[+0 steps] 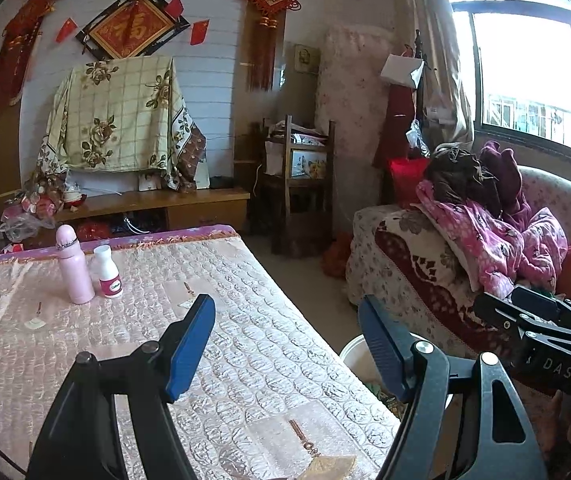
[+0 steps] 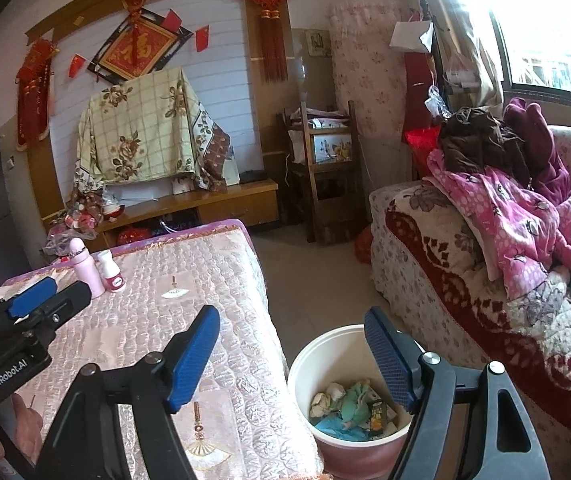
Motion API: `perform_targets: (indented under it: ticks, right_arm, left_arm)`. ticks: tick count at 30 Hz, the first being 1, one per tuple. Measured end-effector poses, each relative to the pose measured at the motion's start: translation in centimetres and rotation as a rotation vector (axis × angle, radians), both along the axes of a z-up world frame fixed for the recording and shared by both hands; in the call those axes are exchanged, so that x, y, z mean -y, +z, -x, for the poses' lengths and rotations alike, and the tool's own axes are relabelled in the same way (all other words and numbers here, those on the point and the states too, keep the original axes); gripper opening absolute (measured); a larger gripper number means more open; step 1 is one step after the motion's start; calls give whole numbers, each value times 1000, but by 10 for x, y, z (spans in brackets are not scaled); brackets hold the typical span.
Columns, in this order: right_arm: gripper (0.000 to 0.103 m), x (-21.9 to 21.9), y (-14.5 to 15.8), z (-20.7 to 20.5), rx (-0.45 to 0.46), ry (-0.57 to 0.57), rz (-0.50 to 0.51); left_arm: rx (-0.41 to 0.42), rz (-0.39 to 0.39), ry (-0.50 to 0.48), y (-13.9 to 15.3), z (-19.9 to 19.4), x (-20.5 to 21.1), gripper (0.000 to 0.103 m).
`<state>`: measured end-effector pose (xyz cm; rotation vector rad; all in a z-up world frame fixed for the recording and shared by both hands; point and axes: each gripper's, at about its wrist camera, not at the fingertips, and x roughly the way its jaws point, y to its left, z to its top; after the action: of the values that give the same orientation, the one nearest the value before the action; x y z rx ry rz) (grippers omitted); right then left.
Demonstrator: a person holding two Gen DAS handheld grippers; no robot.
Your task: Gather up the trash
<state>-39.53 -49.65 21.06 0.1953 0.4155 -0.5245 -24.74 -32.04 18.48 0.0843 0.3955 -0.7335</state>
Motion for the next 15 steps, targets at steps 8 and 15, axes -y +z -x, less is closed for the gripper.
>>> perform_targets:
  ticks: [8,15]
  right_arm:
    - [78,-2,1,1,-2,-5,2]
    - [78,-3,-1,2,-11,-9,5]
  left_arm:
    - [-6,-7,-6,-2,2,-1,75]
    - [-6,-20,-21,-6,7,2,75]
